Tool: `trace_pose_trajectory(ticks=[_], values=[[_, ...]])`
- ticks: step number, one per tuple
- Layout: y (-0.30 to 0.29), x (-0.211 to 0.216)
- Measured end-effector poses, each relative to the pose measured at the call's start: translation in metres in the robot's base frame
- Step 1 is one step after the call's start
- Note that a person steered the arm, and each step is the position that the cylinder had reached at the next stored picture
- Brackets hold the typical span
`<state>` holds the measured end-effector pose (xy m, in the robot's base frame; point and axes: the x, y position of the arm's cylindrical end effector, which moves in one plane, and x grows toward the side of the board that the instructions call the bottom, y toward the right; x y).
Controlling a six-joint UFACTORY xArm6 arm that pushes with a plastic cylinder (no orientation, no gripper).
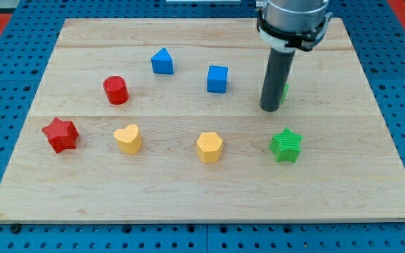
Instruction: Push green star into the green circle
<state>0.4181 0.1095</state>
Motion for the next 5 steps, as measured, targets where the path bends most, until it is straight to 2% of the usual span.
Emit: trace_pose_trajectory(ticks=[1, 2, 3, 4, 5], values=[[0.034, -0.006], [0.076, 0.026], [0.000, 0.089], [0.010, 0.122], [0.040, 0.128]])
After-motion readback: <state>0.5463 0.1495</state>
